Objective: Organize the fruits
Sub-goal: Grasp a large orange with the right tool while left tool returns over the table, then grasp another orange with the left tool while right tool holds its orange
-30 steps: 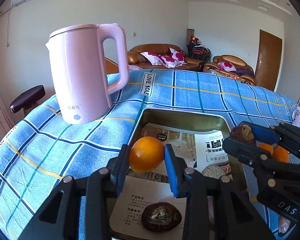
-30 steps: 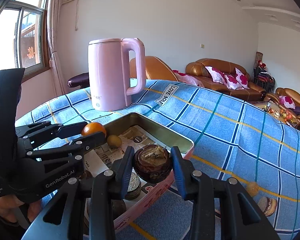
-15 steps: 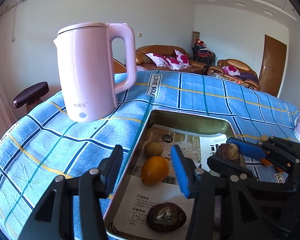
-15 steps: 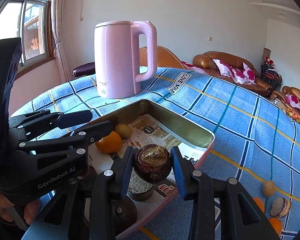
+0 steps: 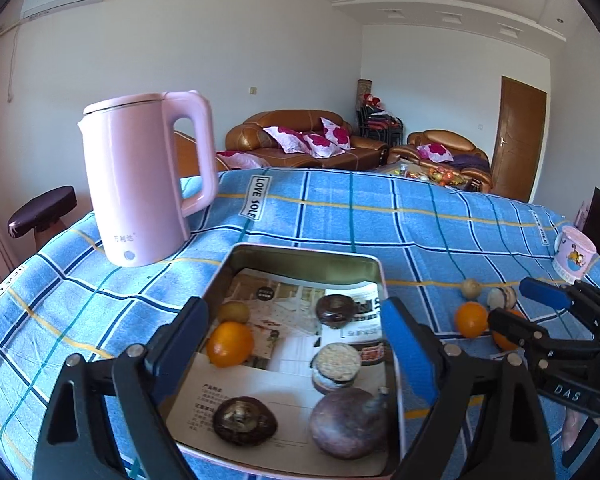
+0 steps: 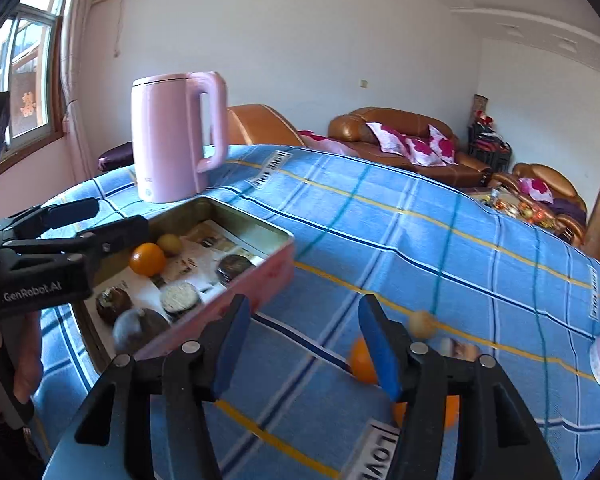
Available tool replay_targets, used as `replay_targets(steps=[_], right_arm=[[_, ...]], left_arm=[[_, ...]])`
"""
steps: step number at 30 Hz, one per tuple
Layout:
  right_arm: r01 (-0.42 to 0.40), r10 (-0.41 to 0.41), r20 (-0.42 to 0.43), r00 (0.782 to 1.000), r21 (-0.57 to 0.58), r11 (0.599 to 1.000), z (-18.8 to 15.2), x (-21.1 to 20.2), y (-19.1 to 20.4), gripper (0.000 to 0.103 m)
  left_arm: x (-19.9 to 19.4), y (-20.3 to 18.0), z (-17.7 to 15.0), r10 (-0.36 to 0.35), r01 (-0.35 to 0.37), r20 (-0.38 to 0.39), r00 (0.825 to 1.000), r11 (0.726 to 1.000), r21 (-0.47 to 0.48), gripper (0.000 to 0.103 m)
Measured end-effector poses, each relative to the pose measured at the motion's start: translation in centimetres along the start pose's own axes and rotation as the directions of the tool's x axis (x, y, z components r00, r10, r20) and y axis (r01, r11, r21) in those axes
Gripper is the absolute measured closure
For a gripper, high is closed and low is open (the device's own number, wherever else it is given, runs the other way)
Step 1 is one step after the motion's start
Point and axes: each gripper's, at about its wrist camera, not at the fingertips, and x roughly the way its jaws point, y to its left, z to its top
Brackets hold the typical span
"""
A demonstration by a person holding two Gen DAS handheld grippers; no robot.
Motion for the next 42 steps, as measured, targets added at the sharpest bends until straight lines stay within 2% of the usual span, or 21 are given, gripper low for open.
replay_targets(steps=[3,5,8,13,20,21,22,26,28,31,34,38,42], right_arm=[[0.083,-0.08,-0.034,0.996,0.07,0.994,-1.4,-0.8,-3.7,0.04],[0.105,-0.098,-0.062,0.993,0.125,0.987,-2.2,-1.0,-5.7,0.04],[0.1,-0.084,-0.097,0.992,0.165,0.981,-2.9,-0.7,-7.1,0.04],[0.063,-0.041,-0.134,0.99,0.162,0.985,-2.9,0.4,-6.8,0.04],[0.035,0.002,-0.234,0.972,0.157,0.987,-3.2,2.8,-6.2,0.04],[0.028,0.011,-0.239,0.971,0.16,0.987,-3.2,3.0,-6.2,0.051],[0.02,0.019,-0.237,0.971,0.163,0.987,-3.2,3.0,-6.2,0.054],[0.022,0.013,-0.213,0.977,0.163,0.986,-3.4,2.3,-6.2,0.055],[0.047,-0.018,-0.17,0.985,0.173,0.984,-3.3,1.4,-6.4,0.055],[0.11,-0.084,-0.146,0.986,0.184,0.977,-3.2,0.6,-7.1,0.055],[0.175,-0.144,-0.157,0.977,0.206,0.963,-3.3,0.5,-8.2,0.055],[0.219,-0.185,-0.157,0.97,0.245,0.944,-3.5,0.1,-9.6,0.055],[0.209,-0.17,-0.153,0.973,0.285,0.936,-3.6,0.0,-10.6,0.055]], left_arm=[[0.0,-2.5,0.0,-0.031,0.031,-0.005,1.0,0.999,0.044,0.009],[0.1,-4.1,0.0,-0.047,0.047,-0.005,0.999,0.996,0.078,0.009],[0.3,-6.1,0.1,-0.057,0.057,0.0,0.998,0.991,0.12,0.005],[1.3,-7.4,0.6,-0.044,0.045,-0.009,0.999,0.989,0.143,0.005],[2.9,-8.2,1.0,-0.052,0.06,-0.056,0.997,0.986,0.157,0.005],[3.0,-8.3,1.0,-0.06,0.068,-0.061,0.996,0.985,0.155,0.005],[3.1,-8.3,1.1,-0.064,0.074,-0.066,0.996,0.985,0.153,0.005],[3.2,-8.8,1.1,-0.08,0.091,-0.077,0.994,0.984,0.154,0.005],[3.3,-9.3,1.0,-0.085,0.098,-0.081,0.993,0.981,0.165,0.005],[3.6,-10.4,1.0,-0.103,0.12,-0.098,0.99,0.974,0.192,0.007],[4.2,-11.7,0.9,-0.133,0.159,-0.133,0.982,0.965,0.209,0.013],[5.8,-13.4,0.4,-0.164,0.208,-0.199,0.966,0.952,0.224,0.017],[7.7,-14.7,-0.3,-0.197,0.266,-0.292,0.936,0.938,0.221,0.025]])
